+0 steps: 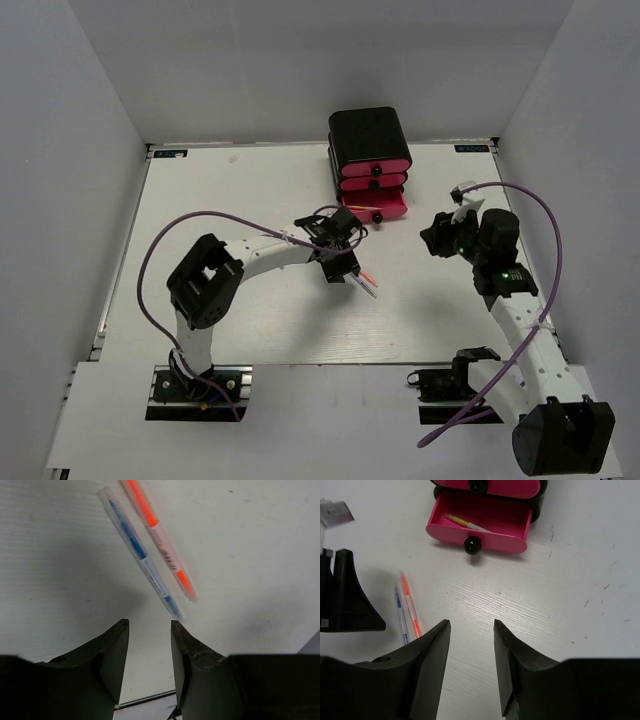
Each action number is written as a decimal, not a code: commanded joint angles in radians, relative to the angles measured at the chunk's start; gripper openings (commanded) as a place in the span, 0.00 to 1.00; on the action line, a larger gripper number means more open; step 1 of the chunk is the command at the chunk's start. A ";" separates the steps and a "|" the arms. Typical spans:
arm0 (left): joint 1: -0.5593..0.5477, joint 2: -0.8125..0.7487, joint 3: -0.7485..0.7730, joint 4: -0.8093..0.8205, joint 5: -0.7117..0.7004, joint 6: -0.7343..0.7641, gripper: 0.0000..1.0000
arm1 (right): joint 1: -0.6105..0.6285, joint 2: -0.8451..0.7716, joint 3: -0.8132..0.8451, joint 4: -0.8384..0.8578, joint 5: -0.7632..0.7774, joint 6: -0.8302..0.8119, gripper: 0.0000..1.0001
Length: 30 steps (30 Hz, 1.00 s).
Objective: Sort the stationery into containers
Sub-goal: Pick up the pen from the center of the board.
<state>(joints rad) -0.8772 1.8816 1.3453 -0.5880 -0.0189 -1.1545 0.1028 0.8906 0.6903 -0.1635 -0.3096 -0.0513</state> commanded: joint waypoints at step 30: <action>-0.023 0.221 0.305 -0.277 -0.098 -0.171 0.48 | -0.083 -0.122 -0.071 0.142 -0.029 0.074 0.43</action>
<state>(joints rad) -0.8944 2.0888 1.6012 -0.8455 -0.0925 -1.3102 0.0257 0.7837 0.6239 -0.0685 -0.3286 0.0185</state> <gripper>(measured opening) 0.475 0.430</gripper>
